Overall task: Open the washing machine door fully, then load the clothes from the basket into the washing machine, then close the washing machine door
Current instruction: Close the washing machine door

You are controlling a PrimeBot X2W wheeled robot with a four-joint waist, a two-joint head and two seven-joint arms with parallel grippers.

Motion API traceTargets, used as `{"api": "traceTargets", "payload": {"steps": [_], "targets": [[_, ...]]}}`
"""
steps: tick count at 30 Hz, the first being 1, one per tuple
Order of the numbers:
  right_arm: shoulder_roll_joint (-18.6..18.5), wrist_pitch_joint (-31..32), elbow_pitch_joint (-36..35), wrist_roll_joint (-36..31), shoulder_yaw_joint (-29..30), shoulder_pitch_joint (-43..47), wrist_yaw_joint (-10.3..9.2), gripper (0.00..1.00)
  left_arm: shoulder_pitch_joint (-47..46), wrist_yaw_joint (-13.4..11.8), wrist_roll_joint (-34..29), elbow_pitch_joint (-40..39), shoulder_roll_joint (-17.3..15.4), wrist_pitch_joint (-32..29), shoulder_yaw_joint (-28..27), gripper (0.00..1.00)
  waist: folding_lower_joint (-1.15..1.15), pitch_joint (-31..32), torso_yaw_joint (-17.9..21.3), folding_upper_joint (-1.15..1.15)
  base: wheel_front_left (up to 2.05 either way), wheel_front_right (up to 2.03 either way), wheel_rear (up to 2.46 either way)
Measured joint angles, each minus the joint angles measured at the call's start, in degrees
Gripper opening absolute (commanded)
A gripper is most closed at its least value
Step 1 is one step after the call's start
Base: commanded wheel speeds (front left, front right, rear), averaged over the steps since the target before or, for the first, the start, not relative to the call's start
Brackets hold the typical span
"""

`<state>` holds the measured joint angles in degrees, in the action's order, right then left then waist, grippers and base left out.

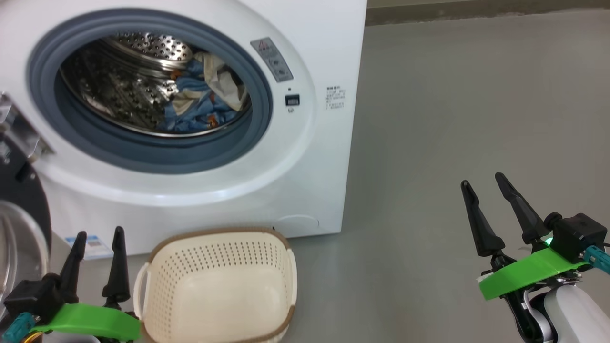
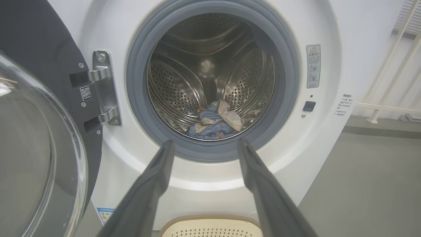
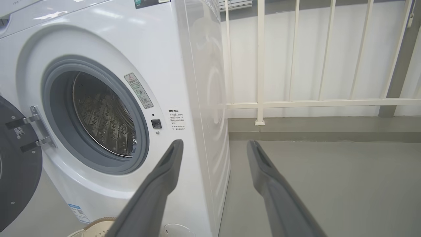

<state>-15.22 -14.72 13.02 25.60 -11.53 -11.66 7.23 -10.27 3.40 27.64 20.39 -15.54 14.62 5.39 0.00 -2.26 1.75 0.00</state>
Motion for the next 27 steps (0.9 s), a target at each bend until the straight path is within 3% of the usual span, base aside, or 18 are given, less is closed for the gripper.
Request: {"api": "traceTargets", "payload": {"steps": [11,27], "targets": [[0.00,0.00,0.19,0.00,0.10,0.00,0.00,1.00,0.01,0.09,0.52,0.02,0.10,0.00,-0.01,1.00,-0.01,0.13,0.07,0.00,-1.40,1.40,0.00],[0.11,0.00,0.34,0.09,0.12,0.00,0.00,1.00,0.01,0.09,0.52,0.02,0.10,0.00,-0.05,1.00,0.00,0.34,0.51,0.00,-0.10,0.10,0.00]]}}
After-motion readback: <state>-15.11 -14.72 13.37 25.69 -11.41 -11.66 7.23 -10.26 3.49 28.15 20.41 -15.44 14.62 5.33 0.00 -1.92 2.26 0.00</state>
